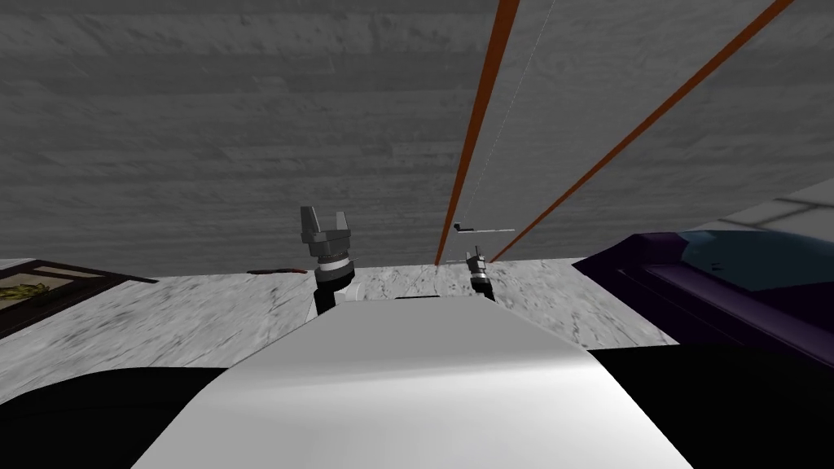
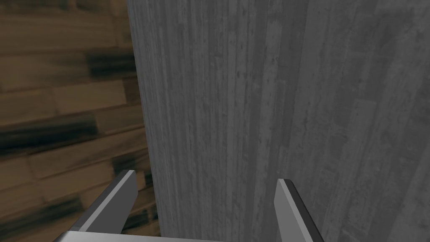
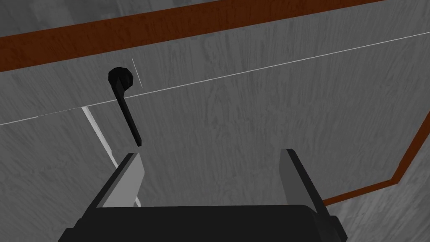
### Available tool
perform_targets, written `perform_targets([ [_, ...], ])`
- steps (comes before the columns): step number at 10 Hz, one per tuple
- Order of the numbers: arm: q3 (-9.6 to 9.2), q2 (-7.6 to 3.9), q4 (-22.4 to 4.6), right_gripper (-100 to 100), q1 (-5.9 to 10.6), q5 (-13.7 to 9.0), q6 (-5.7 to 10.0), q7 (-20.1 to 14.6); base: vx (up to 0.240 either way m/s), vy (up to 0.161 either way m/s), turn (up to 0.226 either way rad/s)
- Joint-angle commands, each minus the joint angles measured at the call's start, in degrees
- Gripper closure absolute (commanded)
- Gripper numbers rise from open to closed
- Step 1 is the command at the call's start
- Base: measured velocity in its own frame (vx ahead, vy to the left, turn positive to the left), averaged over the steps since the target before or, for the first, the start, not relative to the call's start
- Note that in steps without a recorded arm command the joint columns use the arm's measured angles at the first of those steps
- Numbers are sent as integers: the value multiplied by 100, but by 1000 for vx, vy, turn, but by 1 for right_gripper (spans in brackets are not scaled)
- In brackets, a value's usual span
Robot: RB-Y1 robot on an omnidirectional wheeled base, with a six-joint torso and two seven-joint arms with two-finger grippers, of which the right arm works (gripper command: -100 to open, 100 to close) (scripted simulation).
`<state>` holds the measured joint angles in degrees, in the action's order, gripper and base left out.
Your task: Pull the door open
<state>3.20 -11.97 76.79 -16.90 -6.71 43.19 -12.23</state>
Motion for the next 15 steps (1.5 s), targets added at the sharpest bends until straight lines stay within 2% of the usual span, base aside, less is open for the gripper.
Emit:
perform_targets([
  [1,-2,-14,-162,-100,41,4,58,-4,38,-34,43],
  [6,21,-201,-1011,-100,297,2,265,-73,55,-54,96],
  [7,21,-201,-1085,-100,297,2,265,-73,41,-50,40],
  [8,26,-245,-1271,-100,357,1,314,-90,50,-44,73],
  [9,26,-245,-1303,-100,357,1,314,-90,39,-35,38],
  [10,31,-286,-1498,-100,413,1,360,-105,36,-35,66],
  [11,31,-286,-1507,-100,413,1,360,-105,29,-34,37],
  [12,36,-327,-1710,-100,469,0,405,-120,34,-32,84],
  [15,44,-401,-2080,-100,572,-1,488,-148,47,-56,66],
])
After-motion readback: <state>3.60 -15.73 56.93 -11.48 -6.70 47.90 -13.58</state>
